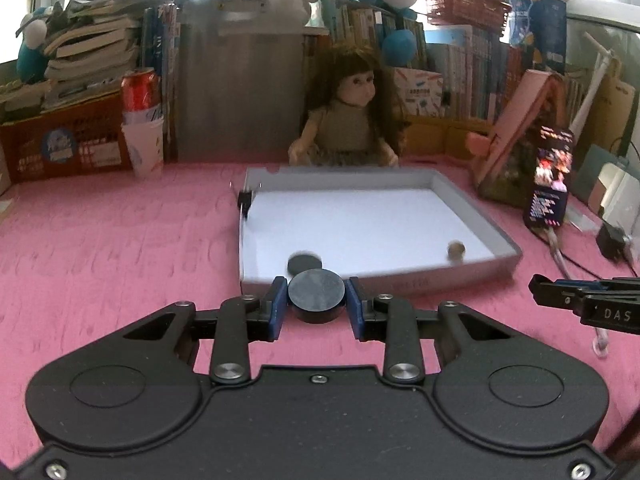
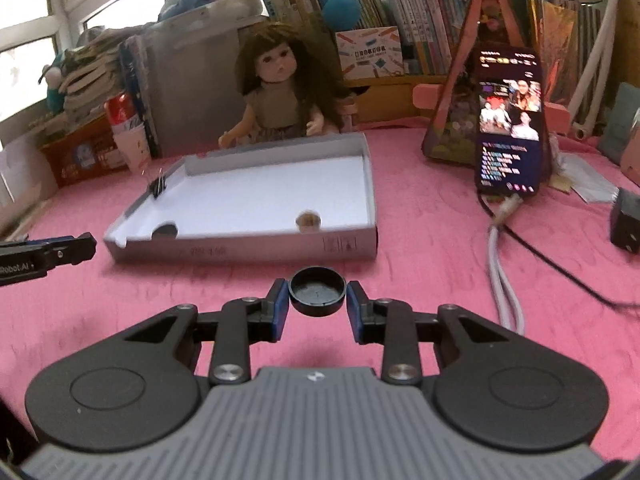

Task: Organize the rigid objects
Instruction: 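Carry the disc and cap into the tray and open both grippers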

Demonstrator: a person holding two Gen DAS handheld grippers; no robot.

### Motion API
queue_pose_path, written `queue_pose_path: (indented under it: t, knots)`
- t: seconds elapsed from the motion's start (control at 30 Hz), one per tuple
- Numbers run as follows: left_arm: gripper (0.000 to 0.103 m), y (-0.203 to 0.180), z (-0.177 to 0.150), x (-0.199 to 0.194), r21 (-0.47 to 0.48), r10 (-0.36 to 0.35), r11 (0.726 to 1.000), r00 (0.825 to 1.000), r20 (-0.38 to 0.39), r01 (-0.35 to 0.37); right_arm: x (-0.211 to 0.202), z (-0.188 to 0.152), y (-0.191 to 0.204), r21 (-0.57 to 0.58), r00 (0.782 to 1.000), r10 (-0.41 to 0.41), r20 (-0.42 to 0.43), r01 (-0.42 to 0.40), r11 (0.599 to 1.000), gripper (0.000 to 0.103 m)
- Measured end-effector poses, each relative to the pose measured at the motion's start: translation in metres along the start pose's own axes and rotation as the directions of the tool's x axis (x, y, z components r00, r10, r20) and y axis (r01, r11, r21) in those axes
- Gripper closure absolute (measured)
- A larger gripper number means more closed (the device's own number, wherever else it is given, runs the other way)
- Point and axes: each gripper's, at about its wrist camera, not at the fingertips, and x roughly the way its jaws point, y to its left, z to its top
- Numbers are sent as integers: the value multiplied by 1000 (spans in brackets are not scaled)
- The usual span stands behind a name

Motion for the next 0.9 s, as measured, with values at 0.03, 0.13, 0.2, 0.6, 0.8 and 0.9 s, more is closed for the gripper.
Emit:
queue_pose_path:
  t: [0.03, 0.13, 0.2, 0.6, 0.8, 0.9]
  knots:
    - [73, 1, 7, 7, -6, 1, 1000, 1000, -5, -1, 6, 9, -1, 5, 1000, 4, -9, -4, 1000, 67]
    - [73, 5, 26, 29, -37, -2, 999, 999, -32, 1, 25, 32, -4, 21, 999, 8, -40, -7, 1000, 67]
    - [73, 9, 37, 47, -58, -13, 998, 998, -62, 10, 40, 48, -6, 43, 998, 19, -64, -16, 999, 67]
    - [73, 18, 70, 129, -91, 13, 995, 980, -197, -32, 126, 97, -2, 66, 974, 7, -228, 8, 998, 67]
    - [73, 15, 65, 148, -81, 31, 995, 974, -223, -50, 144, 98, 8, 32, 966, -9, -257, 18, 999, 67]
    - [73, 16, 61, 152, -73, 41, 996, 973, -229, -59, 149, 98, 11, 24, 963, -9, -270, 16, 1000, 66]
